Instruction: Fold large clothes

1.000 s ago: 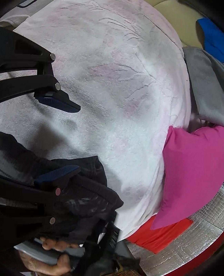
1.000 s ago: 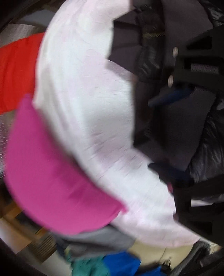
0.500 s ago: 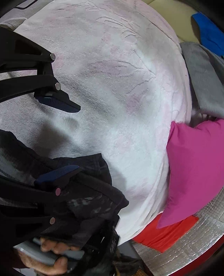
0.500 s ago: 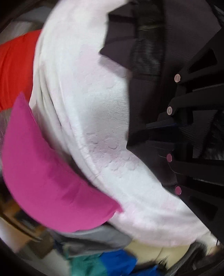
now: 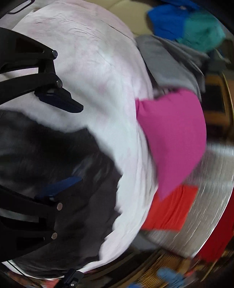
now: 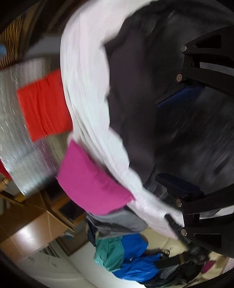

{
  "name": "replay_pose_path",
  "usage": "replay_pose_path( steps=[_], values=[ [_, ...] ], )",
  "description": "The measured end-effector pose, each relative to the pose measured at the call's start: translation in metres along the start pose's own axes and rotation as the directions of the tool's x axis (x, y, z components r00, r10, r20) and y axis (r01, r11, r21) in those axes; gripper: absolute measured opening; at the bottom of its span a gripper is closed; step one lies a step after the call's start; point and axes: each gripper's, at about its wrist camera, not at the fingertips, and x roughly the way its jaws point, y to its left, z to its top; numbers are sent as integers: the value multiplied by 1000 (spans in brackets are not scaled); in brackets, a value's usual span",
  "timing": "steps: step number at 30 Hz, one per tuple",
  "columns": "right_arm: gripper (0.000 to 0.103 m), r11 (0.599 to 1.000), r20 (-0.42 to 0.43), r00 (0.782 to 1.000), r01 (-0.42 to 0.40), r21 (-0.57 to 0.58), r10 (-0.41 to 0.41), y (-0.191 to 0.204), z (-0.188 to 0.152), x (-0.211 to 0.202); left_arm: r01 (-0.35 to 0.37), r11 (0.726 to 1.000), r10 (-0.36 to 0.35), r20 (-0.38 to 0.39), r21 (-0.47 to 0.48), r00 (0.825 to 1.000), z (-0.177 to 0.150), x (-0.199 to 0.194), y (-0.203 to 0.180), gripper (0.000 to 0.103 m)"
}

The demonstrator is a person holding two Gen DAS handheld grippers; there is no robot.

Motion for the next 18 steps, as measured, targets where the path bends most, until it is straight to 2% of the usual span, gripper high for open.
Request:
replay_pose_path(
  steps=[1, 2, 3, 4, 6, 9, 10, 11, 15, 18],
  values=[
    [68, 999, 14, 999, 42, 9, -42, -13, -9, -12, 15, 999, -15, -8, 42, 1000, -7, -3, -12, 75],
    [46, 997, 12, 997, 75, 13, -75, -24, -15, -20, 30, 997, -29, -19, 73, 999, -13, -4, -19, 76],
    [32, 994, -2, 994, 112, 21, -112, -34, -22, -23, 59, 991, -54, -45, 118, 998, -23, -6, -32, 76],
    [32, 988, -29, 989, 146, 51, -144, -50, -30, -27, 80, 987, -72, -65, 140, 995, -28, -6, -38, 76],
    [32, 981, -34, 987, 162, 105, -160, -71, -39, -34, 119, 978, -102, -107, 169, 989, -41, -6, -52, 76],
    [32, 971, -84, 979, 197, 137, -187, -95, -45, -33, 125, 974, -97, -151, 190, 984, -63, -1, -66, 78],
    [31, 969, -138, 976, 188, 159, -166, -107, -49, -25, 111, 974, -80, -157, 200, 984, -68, 3, -67, 84],
    [30, 969, -151, 981, 154, 191, -126, -115, -53, -21, 89, 972, -56, -155, 218, 986, -75, 6, -70, 88],
    [30, 969, -137, 990, 55, 242, -22, -126, -47, -31, 39, 944, 6, -135, 326, 991, -84, 9, -81, 92],
    [33, 951, -66, 998, -1, 308, 22, -141, -49, -55, 80, 953, -42, -135, 291, 990, -75, 1, -75, 92]
  ],
)
